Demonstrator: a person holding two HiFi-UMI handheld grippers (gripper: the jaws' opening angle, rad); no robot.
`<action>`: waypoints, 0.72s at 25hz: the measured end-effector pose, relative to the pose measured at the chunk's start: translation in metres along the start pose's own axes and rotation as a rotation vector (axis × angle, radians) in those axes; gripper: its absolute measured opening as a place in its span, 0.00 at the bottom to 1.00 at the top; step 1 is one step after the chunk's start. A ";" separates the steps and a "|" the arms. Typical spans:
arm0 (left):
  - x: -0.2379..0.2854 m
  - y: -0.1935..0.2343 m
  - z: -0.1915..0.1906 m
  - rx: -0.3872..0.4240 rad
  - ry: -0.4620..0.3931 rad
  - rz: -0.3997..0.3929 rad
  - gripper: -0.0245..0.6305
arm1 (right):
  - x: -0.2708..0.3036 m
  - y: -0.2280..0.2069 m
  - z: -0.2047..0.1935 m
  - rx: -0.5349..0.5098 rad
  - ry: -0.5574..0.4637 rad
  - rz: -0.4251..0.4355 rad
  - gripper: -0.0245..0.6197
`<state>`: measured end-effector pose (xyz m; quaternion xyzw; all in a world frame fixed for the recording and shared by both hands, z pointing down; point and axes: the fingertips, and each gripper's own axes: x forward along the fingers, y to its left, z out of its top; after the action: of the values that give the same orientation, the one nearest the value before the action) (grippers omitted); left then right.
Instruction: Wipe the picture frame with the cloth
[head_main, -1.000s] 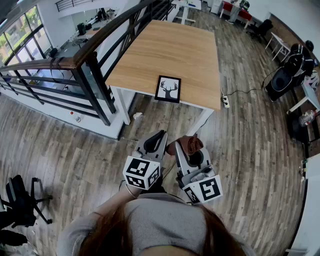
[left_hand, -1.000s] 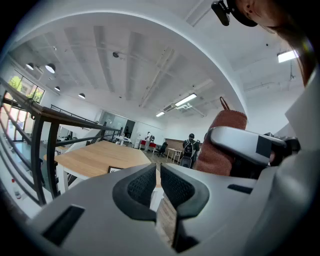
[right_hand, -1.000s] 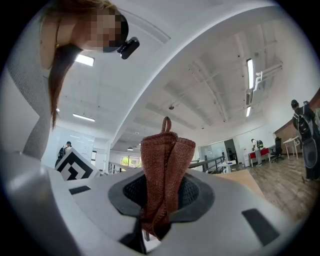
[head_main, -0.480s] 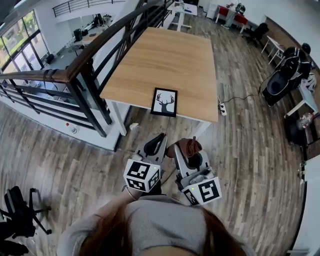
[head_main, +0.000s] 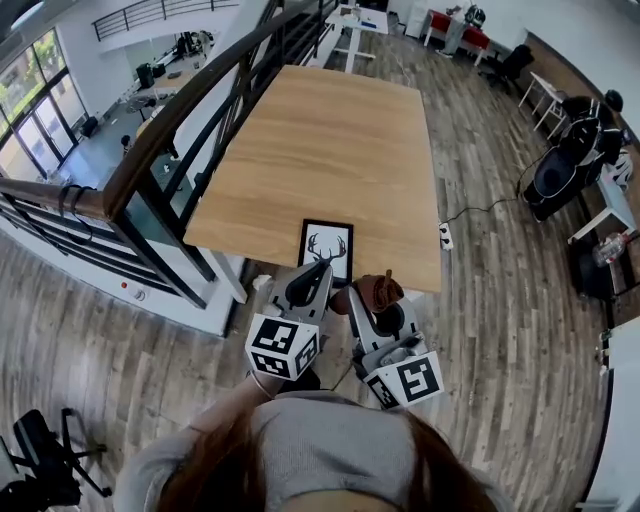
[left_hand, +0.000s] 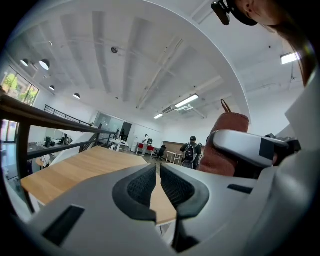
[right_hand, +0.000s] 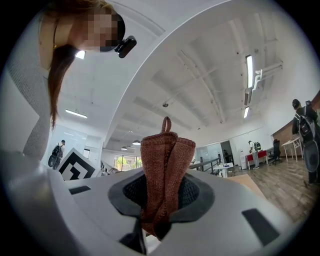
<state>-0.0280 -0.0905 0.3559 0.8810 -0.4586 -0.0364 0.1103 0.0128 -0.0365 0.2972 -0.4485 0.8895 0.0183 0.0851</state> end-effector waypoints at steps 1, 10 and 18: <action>0.013 0.008 0.005 0.007 0.001 -0.007 0.06 | 0.013 -0.009 0.000 0.000 -0.005 -0.005 0.19; 0.088 0.072 0.015 0.024 0.036 -0.045 0.06 | 0.090 -0.068 -0.009 0.017 -0.044 -0.090 0.19; 0.099 0.085 -0.006 -0.061 0.142 -0.078 0.06 | 0.106 -0.088 -0.009 0.029 -0.005 -0.072 0.19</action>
<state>-0.0375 -0.2175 0.3843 0.8949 -0.4135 0.0081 0.1679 0.0200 -0.1747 0.2925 -0.4787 0.8729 0.0036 0.0945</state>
